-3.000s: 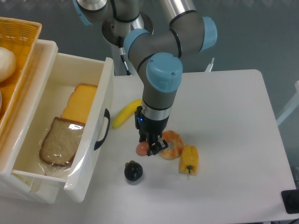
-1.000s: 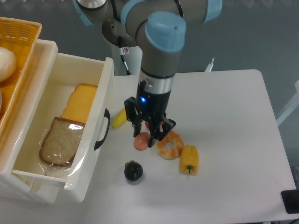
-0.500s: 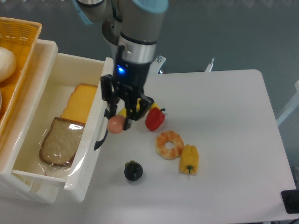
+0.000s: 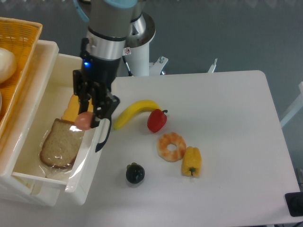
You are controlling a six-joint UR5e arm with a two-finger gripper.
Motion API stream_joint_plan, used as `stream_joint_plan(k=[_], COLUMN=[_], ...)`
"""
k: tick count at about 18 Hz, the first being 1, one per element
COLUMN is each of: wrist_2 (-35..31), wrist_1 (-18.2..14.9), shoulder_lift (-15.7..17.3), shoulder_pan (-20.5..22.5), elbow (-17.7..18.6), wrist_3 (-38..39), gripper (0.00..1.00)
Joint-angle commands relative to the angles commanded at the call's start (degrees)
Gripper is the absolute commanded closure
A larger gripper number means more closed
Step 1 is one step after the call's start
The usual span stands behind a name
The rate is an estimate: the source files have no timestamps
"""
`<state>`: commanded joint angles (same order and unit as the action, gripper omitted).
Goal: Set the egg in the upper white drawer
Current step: 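Lower the egg into the drawer beside the cheese slice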
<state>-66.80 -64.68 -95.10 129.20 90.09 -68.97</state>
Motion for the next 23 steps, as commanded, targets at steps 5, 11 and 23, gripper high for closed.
stream_joint_plan(k=[5,11,23], wrist_2=[-0.2,-1.8,-4.7], wrist_1=[-3.7,-4.6,-5.2], shoulder_lift=[1.1,2.5,1.9], shoulder_pan=[-0.4,-1.5,-5.6], elbow=[0.3,2.9,5.2], wrist_3=[-5.1,-8.8,-8.8], gripper=[0.62,0.62,0.62])
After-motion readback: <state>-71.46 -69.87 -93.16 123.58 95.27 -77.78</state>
